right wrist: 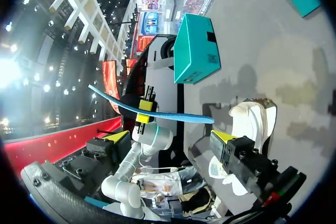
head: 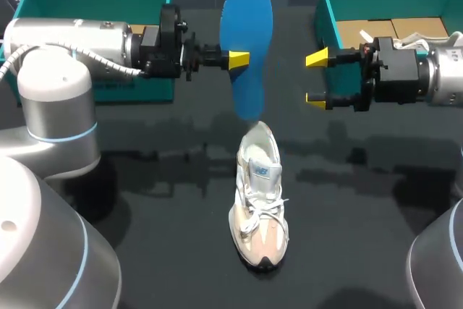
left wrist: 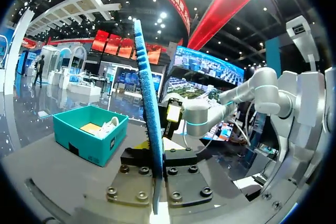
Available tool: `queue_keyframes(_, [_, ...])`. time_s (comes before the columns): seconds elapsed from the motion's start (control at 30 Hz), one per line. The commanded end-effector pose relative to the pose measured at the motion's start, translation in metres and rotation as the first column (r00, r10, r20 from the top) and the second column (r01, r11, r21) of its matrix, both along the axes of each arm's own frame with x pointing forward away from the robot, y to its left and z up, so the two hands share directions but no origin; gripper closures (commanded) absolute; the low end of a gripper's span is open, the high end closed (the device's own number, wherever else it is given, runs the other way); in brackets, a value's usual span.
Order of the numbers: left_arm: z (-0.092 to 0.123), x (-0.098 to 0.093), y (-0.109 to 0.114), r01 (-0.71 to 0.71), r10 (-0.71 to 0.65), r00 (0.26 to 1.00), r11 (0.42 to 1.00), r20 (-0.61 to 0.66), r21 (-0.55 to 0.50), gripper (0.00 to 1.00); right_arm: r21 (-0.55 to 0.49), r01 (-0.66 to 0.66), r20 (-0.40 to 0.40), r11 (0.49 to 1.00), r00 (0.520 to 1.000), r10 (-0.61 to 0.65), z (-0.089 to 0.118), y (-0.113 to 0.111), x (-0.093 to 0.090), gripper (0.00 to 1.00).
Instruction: Take the shoe out of the shoebox, open the shoe tongue, remove and reinsert the insole, then place the shoe into the shoebox
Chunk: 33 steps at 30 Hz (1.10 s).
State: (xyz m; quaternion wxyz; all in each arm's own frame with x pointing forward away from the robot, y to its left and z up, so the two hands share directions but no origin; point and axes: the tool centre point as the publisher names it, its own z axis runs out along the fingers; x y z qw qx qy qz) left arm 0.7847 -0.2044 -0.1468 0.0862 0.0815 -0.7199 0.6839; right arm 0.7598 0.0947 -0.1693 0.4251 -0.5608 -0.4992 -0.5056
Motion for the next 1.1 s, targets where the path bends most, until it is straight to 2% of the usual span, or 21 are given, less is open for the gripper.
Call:
queue_keyframes(0.03, [0.0, -0.003, 0.002, 0.013, -0.013, 0.999, 1.0, 0.044, -0.011, 1.0, -0.002, 0.0, -0.001, 1.0, 1.0, 0.0, 0.0, 0.002, 0.001, 0.0])
queue_keyframes(0.13, [-0.001, -0.006, 0.004, 0.012, -0.007, 0.975, 1.0, 0.223, -0.02, 1.0, -0.002, 0.0, -0.001, 1.0, 1.0, 0.0, 0.0, 0.002, 0.001, 0.0])
queue_keyframes(0.33, [-0.001, -0.003, 0.005, 0.023, -0.01, 0.908, 0.999, 0.419, -0.026, 1.0, -0.002, 0.0, -0.001, 1.0, 1.0, 0.0, 0.0, 0.002, 0.001, 0.0])
queue_keyframes(0.47, [0.003, 0.0, 0.008, 0.019, -0.012, 0.836, 1.0, 0.549, -0.008, 1.0, -0.002, 0.0, -0.001, 1.0, 1.0, 0.0, 0.0, 0.002, 0.001, 0.0])
queue_keyframes(0.6, [0.004, 0.002, 0.009, 0.017, -0.021, 0.759, 1.0, 0.651, 0.013, 1.0, -0.002, 0.0, -0.001, 1.0, 1.0, 0.0, 0.0, 0.002, 0.001, 0.0])
queue_keyframes(0.83, [0.004, 0.002, 0.014, 0.035, -0.001, 0.598, 0.999, 0.801, -0.025, 1.0, -0.002, 0.0, -0.001, 1.0, 1.0, 0.0, 0.0, 0.002, 0.001, 0.0])
queue_keyframes(1.07, [0.002, 0.001, 0.018, 0.014, -0.007, 0.452, 1.0, 0.892, 0.001, 1.0, -0.002, 0.0, -0.001, 1.0, 1.0, 0.0, 0.0, 0.002, 0.001, 0.0])
queue_keyframes(1.1, [0.002, 0.001, 0.018, 0.014, -0.007, 0.452, 1.0, 0.892, 0.001, 1.0, -0.002, 0.0, -0.001, 1.0, 1.0, 0.0, 0.0, 0.002, 0.001, 0.0])
